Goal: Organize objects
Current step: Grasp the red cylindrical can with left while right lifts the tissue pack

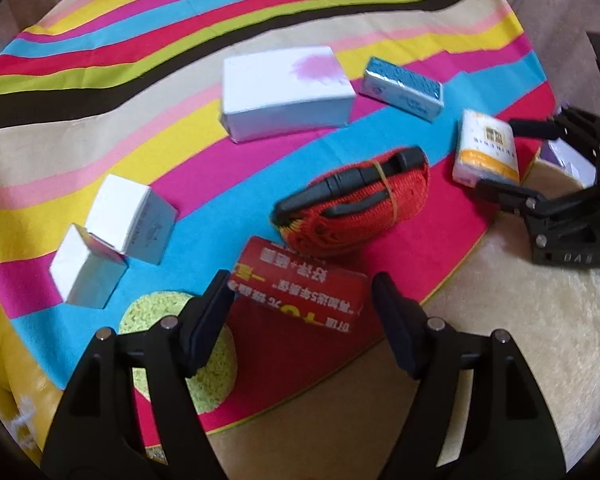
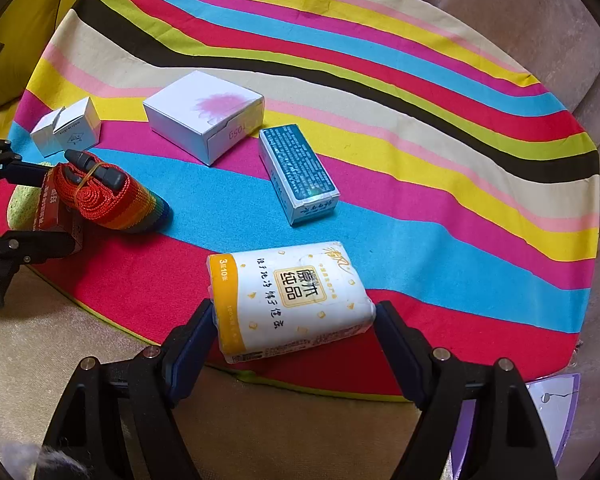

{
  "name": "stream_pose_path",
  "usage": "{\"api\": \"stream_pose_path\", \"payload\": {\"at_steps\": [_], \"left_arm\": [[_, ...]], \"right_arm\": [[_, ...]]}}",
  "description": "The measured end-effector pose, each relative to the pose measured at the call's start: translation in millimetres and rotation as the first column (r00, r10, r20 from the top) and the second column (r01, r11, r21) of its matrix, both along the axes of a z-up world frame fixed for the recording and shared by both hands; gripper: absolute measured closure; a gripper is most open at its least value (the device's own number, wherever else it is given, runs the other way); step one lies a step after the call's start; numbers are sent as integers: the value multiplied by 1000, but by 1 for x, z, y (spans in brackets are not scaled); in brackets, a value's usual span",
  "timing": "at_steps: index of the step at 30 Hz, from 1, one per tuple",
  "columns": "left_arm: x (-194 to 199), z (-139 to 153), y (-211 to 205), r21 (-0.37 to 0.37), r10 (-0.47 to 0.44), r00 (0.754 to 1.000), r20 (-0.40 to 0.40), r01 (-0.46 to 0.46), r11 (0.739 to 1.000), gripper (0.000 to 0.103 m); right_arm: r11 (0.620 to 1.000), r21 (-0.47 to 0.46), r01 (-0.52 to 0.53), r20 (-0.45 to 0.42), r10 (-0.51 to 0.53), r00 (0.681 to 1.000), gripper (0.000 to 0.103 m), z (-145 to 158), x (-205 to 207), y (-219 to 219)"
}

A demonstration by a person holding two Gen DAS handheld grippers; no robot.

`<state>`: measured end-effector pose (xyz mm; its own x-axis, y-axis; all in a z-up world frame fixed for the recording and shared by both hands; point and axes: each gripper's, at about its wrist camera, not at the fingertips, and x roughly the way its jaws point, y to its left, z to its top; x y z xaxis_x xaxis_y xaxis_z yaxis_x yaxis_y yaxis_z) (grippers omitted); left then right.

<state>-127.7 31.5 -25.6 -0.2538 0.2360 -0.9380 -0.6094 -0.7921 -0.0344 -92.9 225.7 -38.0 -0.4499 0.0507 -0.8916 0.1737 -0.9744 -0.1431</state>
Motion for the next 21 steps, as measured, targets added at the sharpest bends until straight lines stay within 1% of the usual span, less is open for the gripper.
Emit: {"api": "stream_pose_path", "payload": {"at_steps": [1, 2, 7, 9, 11, 17, 20, 21], "left_arm": [[2, -2, -1, -3, -8, 1000, 2, 8, 1000, 30], [3, -3, -1, -8, -18, 1000, 4, 18, 1000, 39], [11, 4, -3, -3, -29, 1000, 0, 29, 1000, 39], [14, 8, -3, -3, -17, 1000, -4, 17, 1000, 40], [18, 13, -3, 2, 6, 1000, -11, -6, 1000, 40], [39, 21, -2, 57, 105, 994, -3, -104, 993, 40], [52, 26, 1, 39, 159, 987, -41, -157, 987, 40], [53, 29, -2, 50, 170, 985, -40, -168, 985, 40]], "right_arm": [[1000, 0, 0, 0, 0, 1000, 24, 0, 0, 0], [1000, 0, 0, 0, 0, 1000, 24, 0, 0, 0], [1000, -1, 0, 0, 0, 1000, 24, 0, 0, 0], [1000, -1, -1, 0, 1, 1000, 24, 0, 0, 0], [1000, -1, -1, -1, 1, 1000, 24, 0, 0, 0], [1000, -5, 21, -19, -21, 1000, 24, 5, 4, 5], [999, -16, 45, -34, -45, 998, 24, 9, 7, 10], [998, -17, 53, -38, -53, 998, 24, 10, 9, 11]]}}
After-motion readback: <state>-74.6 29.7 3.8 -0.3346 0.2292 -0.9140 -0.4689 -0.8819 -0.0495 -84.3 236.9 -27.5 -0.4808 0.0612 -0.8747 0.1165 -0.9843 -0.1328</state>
